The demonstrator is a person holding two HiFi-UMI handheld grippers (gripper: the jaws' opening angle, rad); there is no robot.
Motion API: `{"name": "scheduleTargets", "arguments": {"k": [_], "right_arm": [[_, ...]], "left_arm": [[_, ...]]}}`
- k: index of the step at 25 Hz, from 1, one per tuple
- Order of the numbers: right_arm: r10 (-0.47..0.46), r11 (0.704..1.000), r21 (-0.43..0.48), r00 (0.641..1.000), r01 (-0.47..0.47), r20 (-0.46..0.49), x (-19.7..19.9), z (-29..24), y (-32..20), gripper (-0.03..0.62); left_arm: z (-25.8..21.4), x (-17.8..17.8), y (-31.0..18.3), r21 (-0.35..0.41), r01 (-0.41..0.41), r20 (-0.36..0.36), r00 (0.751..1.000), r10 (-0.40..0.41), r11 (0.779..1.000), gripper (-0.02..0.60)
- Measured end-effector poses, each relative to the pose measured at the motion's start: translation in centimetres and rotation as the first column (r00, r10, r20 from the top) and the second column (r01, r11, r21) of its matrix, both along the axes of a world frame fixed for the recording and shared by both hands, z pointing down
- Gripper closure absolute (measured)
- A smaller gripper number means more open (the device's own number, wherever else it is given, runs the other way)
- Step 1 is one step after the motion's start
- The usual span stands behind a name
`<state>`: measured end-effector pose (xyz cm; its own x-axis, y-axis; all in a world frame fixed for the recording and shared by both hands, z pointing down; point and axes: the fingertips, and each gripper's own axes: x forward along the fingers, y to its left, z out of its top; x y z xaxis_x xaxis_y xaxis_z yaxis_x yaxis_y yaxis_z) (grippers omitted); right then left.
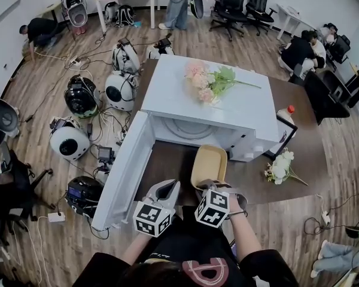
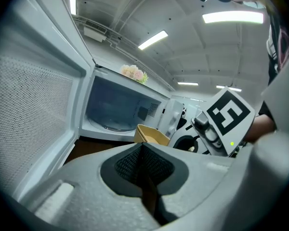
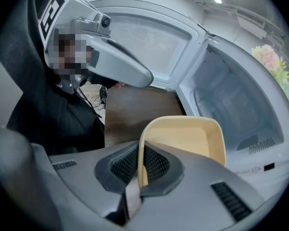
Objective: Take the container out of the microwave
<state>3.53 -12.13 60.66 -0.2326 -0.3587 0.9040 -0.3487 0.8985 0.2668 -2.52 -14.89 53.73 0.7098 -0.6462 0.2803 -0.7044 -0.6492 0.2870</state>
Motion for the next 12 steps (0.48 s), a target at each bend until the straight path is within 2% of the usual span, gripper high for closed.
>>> {"name": "scheduleTargets", "arguments": {"k": [12], "right_arm": [[-0.015,1.0,-0.02,1.0,0.015,0.006,-0.02,0.1,0.51,0.579]], "left_arm": [[-0.1,0.29,0.01,0.004,0.011,0.006,1.0,-0.011,1.0,0.572]]}}
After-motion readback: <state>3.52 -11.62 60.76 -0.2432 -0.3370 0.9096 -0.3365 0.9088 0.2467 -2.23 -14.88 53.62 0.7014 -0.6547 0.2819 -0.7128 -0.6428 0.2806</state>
